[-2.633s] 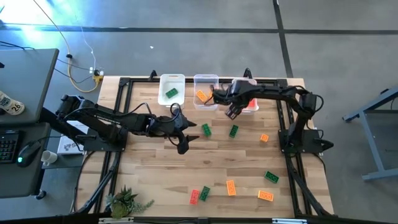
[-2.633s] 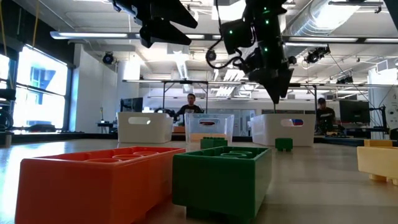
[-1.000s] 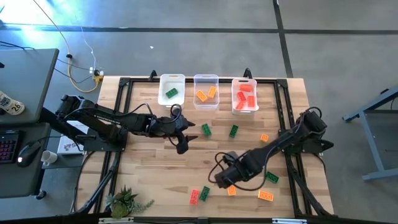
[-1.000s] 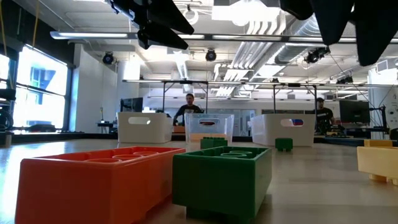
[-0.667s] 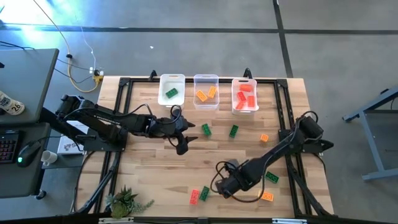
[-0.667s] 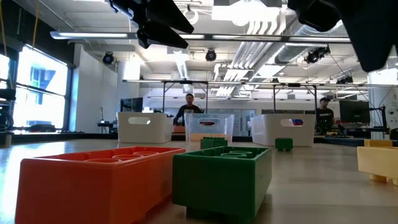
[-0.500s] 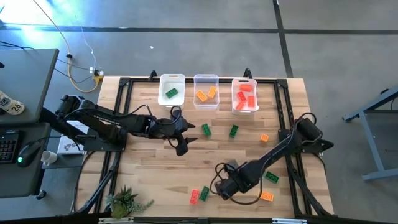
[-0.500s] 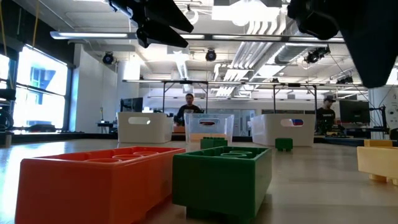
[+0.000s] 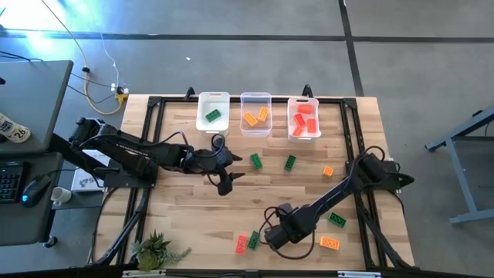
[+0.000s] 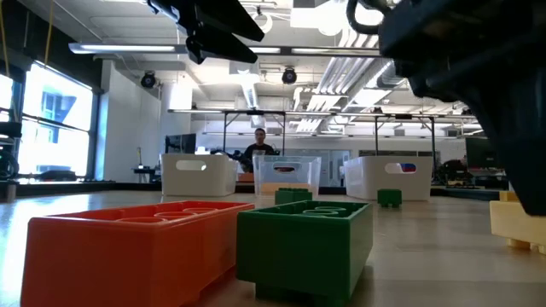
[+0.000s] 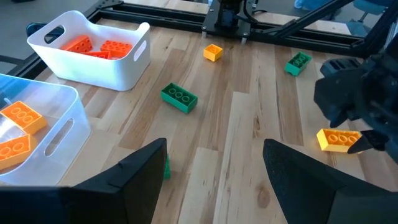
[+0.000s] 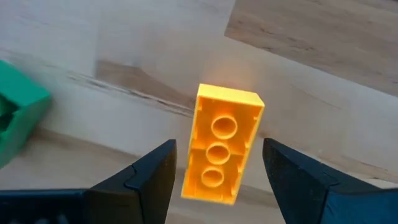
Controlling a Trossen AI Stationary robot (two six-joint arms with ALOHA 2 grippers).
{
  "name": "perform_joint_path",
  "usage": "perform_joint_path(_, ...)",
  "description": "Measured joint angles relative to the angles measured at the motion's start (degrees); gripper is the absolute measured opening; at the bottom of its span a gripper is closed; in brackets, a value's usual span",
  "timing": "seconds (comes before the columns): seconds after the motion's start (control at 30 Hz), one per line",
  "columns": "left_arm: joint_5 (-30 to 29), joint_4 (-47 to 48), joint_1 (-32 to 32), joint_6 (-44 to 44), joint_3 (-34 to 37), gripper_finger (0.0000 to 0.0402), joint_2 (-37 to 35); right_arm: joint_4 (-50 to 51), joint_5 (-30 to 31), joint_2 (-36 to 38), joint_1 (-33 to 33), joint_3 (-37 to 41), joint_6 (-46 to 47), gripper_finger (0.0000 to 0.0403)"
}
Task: Sort & place blocks by color
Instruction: Put the yellow game piece into the transparent bin
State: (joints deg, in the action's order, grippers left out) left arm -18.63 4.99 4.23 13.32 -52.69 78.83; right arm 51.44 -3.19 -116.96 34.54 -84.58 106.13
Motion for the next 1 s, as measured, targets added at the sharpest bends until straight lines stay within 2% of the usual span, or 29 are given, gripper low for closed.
perform_joint_path(0.23, 0.0, 0.15, 0.0, 0.0, 0.0, 0.0255, 0.0, -0.11, -0.45, -2.27, 0.0, 0.0, 0.02, 0.0212)
perform_joint_path(0.47, 0.0, 0.44, -0.47, -1.46, 0.0, 0.0255, 0.0, -0.18, -1.39, -2.62, -0.83, -0.04, -4.86, 0.0111)
perform_joint_path(0.77, -0.02, 2.28, -1.63, -1.53, 0.0, 0.0255, 0.0, 0.34, -1.03, -2.62, -4.76, -0.32, -18.54, 0.0111)
perform_joint_path(1.0, -0.9, 5.5, -3.16, -1.33, 0.0, 0.0255, 0.0, 5.62, 3.61, -2.67, -10.32, -4.31, -32.03, 0.0111)
